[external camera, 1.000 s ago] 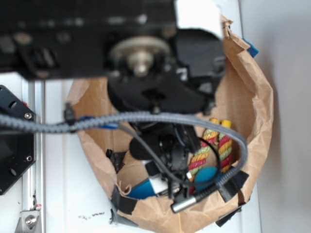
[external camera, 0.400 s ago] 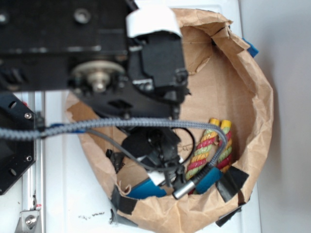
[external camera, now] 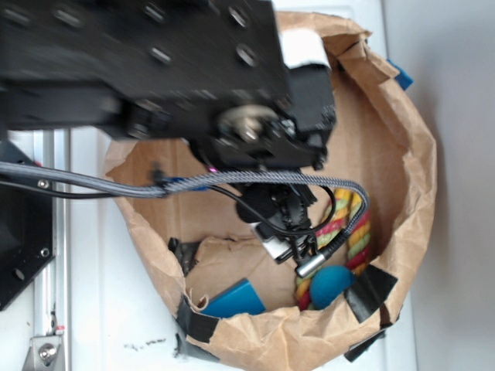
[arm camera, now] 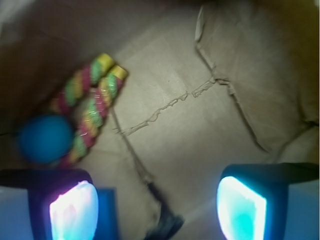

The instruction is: Grab the blue block.

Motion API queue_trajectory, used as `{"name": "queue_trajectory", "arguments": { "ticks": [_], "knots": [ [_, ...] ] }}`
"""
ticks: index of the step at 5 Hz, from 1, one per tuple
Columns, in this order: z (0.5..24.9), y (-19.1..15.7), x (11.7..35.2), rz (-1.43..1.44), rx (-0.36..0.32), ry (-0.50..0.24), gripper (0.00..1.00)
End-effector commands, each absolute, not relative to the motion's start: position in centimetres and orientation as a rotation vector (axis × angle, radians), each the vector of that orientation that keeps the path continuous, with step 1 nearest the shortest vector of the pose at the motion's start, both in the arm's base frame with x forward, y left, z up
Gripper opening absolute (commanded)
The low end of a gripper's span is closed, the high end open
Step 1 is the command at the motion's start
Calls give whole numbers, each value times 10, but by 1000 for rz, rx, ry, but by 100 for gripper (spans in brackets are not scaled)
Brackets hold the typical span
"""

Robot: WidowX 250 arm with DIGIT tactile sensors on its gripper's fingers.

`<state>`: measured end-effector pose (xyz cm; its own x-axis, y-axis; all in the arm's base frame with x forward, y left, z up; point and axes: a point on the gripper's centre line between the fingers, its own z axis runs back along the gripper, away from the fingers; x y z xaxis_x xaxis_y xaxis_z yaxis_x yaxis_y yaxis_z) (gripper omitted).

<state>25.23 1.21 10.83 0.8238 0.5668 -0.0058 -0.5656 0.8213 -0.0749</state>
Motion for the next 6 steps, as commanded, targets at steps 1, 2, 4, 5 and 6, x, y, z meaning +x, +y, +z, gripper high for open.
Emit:
{"name": "queue_trajectory", "arguments": {
  "ticks": [1, 2, 4, 5, 6],
  "knots": [
    [94, 0, 250, 511, -87, -52, 100],
    [88, -13, 240, 451, -105, -17, 100],
    [92, -31, 225, 354, -135, -19, 100],
    [92, -31, 225, 354, -135, -19, 100],
    [92, -31, 225, 354, -135, -19, 100]
  ]
}}
